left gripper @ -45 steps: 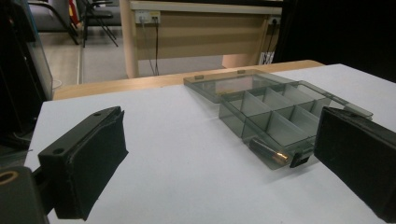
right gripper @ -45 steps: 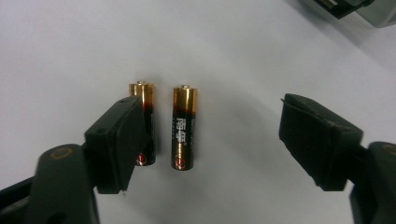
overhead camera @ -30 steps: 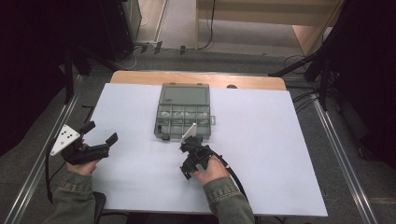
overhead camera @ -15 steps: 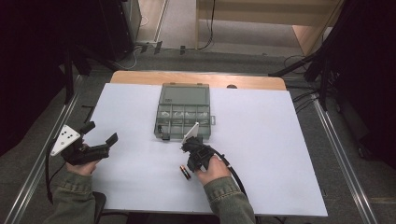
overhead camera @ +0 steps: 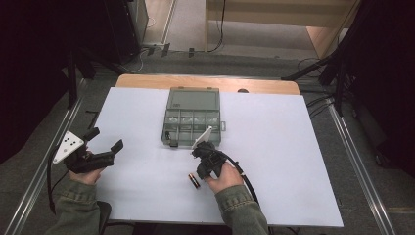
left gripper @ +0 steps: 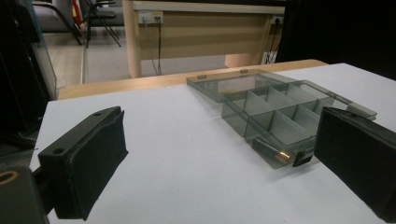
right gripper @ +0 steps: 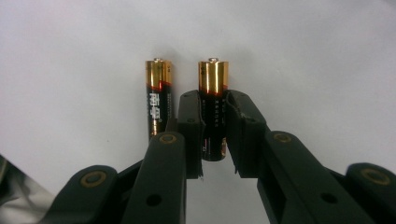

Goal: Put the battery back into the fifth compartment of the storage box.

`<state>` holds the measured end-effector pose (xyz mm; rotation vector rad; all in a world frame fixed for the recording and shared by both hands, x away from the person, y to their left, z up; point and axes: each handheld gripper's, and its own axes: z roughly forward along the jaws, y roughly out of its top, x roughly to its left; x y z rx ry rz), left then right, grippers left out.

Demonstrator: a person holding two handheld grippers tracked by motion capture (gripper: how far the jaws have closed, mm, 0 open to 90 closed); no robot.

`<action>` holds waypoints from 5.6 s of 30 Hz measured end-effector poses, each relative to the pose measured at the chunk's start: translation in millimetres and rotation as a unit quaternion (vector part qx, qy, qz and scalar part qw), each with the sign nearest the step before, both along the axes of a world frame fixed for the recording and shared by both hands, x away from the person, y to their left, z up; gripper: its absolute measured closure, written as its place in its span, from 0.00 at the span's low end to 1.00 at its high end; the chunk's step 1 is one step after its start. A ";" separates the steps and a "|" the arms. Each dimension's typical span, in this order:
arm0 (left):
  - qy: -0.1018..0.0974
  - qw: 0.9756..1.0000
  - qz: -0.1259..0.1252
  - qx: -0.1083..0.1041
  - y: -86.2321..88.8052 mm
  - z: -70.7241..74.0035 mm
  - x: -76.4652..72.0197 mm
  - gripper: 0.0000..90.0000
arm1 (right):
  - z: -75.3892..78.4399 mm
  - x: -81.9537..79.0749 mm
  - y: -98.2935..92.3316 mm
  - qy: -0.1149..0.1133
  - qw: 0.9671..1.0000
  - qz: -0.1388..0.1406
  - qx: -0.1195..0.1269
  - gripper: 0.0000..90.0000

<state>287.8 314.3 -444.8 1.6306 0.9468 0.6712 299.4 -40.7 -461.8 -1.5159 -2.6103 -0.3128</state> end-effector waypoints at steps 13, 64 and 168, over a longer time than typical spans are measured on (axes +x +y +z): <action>-0.004 1.000 0.000 -0.005 0.9 0.4 -0.1 0.03 | 37.3 28.5 14.6 -0.031 0.998 -0.010 0.058 0.85; -0.002 1.000 0.001 -0.012 3.5 0.2 3.7 0.03 | 38.6 126.8 55.8 -0.009 0.970 -0.165 0.178 0.58; -0.002 1.000 -0.003 -0.010 0.1 -0.3 3.8 0.03 | -4.4 -24.4 37.2 -0.038 0.999 0.002 -0.030 0.86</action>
